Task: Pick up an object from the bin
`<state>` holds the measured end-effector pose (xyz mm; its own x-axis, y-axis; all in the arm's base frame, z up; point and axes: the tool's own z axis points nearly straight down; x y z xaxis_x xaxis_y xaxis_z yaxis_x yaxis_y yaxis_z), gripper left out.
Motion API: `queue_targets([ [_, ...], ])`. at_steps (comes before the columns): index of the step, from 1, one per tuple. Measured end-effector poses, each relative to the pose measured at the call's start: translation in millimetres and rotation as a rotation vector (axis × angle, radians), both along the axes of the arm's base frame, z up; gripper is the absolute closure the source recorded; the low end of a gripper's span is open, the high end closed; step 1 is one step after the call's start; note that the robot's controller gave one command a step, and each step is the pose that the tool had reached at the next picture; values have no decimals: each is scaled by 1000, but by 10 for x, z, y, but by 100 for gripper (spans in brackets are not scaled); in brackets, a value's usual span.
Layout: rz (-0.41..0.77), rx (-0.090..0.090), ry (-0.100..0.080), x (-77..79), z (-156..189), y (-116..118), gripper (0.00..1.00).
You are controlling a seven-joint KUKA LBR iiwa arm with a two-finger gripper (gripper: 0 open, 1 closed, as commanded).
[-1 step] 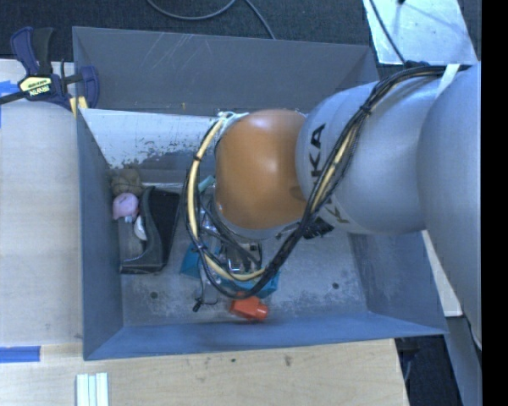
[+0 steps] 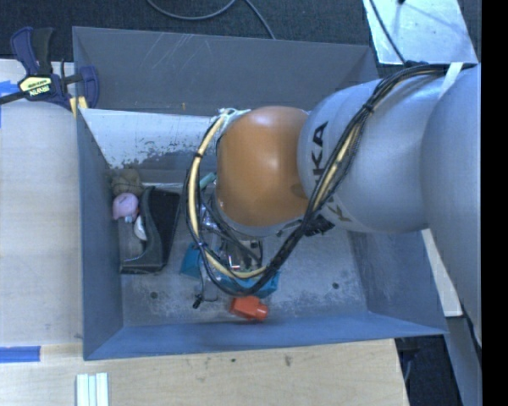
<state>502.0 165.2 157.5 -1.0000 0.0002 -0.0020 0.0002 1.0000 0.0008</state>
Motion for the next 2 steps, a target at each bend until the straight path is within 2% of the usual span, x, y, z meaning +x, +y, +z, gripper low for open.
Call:
queue_targets([
  [1, 25, 0, 3, 17, -132, -460, 0],
  [2, 27, -2, -5, 97, -579, -720, 0],
])
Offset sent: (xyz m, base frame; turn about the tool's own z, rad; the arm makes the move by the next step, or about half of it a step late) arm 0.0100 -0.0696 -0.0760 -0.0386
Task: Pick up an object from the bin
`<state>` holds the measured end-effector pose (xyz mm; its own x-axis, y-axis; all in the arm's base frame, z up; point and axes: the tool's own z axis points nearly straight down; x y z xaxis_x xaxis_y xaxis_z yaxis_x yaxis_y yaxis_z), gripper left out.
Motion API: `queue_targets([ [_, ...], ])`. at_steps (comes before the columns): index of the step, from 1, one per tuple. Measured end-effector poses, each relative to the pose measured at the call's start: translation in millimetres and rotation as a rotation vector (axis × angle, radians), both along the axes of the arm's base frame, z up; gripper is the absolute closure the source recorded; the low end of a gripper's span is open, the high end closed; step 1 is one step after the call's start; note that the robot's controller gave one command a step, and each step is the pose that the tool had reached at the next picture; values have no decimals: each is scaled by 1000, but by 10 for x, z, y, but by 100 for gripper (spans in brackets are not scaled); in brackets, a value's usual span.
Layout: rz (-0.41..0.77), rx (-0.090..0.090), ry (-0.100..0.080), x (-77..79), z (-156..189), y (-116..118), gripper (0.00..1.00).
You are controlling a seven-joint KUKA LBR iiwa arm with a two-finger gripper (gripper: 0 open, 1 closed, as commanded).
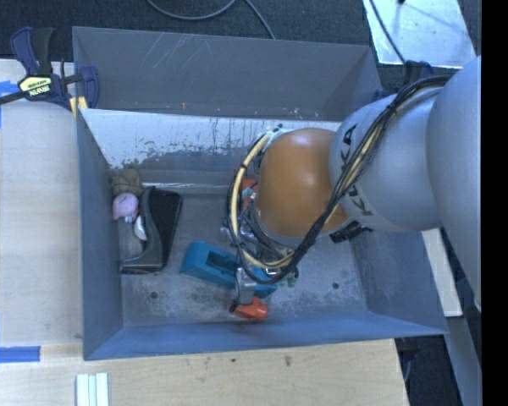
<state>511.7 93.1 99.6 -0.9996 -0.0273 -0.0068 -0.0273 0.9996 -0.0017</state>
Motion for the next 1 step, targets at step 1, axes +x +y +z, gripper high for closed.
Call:
queue_targets([
  [1, -245, 4, 8, 462, -286, 256, 100],
])
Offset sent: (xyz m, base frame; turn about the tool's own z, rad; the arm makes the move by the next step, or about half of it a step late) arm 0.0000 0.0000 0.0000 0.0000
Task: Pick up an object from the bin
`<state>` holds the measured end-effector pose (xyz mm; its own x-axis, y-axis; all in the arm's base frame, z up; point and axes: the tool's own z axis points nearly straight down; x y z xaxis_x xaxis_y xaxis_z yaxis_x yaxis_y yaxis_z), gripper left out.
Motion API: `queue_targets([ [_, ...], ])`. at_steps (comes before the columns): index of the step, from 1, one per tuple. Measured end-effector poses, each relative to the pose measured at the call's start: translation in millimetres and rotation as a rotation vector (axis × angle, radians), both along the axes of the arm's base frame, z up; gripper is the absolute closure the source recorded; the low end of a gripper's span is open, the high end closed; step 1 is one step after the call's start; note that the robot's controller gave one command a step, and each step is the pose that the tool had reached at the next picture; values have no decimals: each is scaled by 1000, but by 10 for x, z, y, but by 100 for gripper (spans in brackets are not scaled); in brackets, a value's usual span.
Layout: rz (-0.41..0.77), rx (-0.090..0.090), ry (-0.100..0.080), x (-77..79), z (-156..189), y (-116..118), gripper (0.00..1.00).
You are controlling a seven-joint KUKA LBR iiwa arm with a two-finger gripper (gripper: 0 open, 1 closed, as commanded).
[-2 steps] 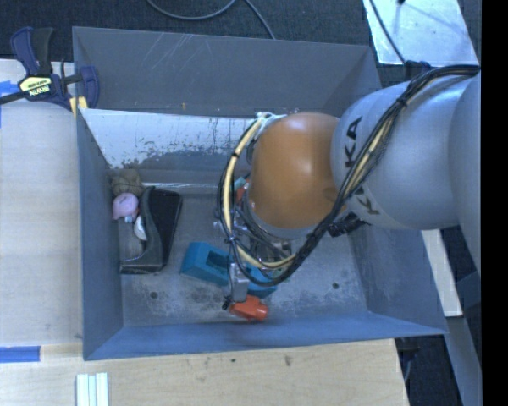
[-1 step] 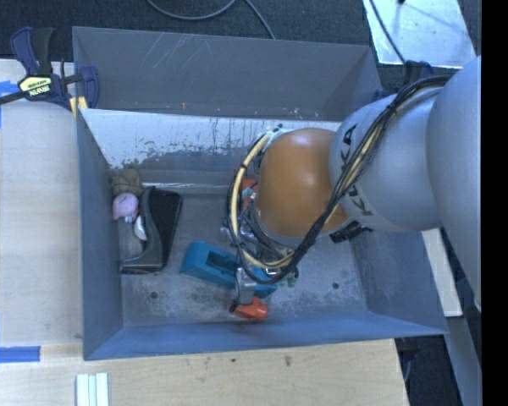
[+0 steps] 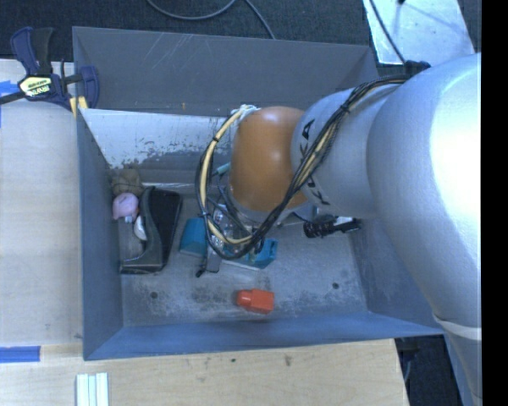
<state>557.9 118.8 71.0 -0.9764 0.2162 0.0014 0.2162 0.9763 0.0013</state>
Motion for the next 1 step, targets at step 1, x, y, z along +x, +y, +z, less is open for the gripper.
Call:
queue_targets([
  [1, -1, 0, 0, 0, 1, 0, 100],
])
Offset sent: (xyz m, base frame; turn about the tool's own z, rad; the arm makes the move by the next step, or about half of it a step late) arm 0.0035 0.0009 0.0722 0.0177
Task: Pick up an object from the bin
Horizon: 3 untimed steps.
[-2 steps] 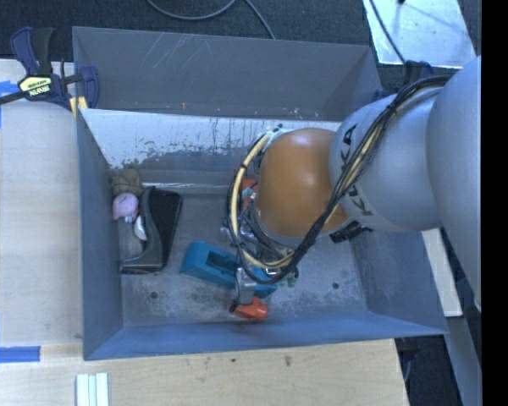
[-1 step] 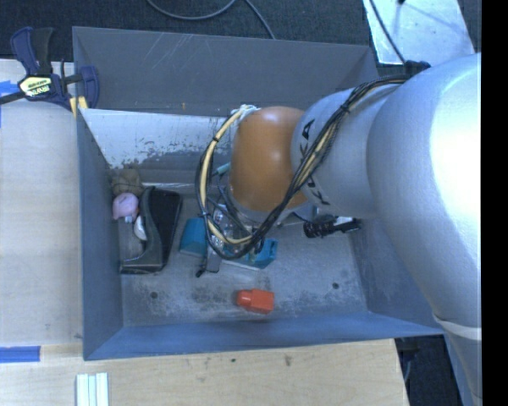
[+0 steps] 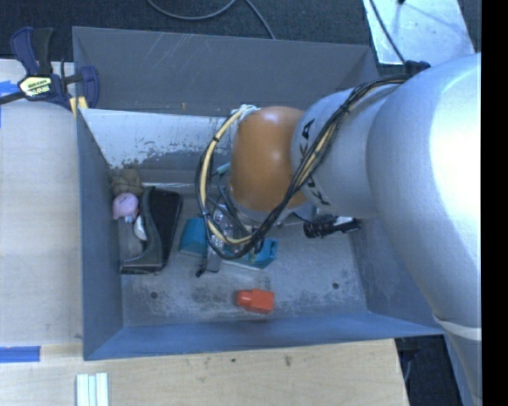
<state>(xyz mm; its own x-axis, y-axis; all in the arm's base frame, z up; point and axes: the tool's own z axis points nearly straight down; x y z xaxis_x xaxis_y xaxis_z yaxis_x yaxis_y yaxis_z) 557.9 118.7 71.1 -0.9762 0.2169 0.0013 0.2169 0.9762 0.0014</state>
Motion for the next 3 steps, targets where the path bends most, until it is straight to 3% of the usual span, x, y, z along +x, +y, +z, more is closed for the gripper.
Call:
queue_targets([
  [1, -9, -3, 11, -13, 374, -7, 100],
  [2, -8, -2, 7, 25, 992, -9, 100],
  [3, -13, 0, -3, -2, 1034, -68, 100],
])
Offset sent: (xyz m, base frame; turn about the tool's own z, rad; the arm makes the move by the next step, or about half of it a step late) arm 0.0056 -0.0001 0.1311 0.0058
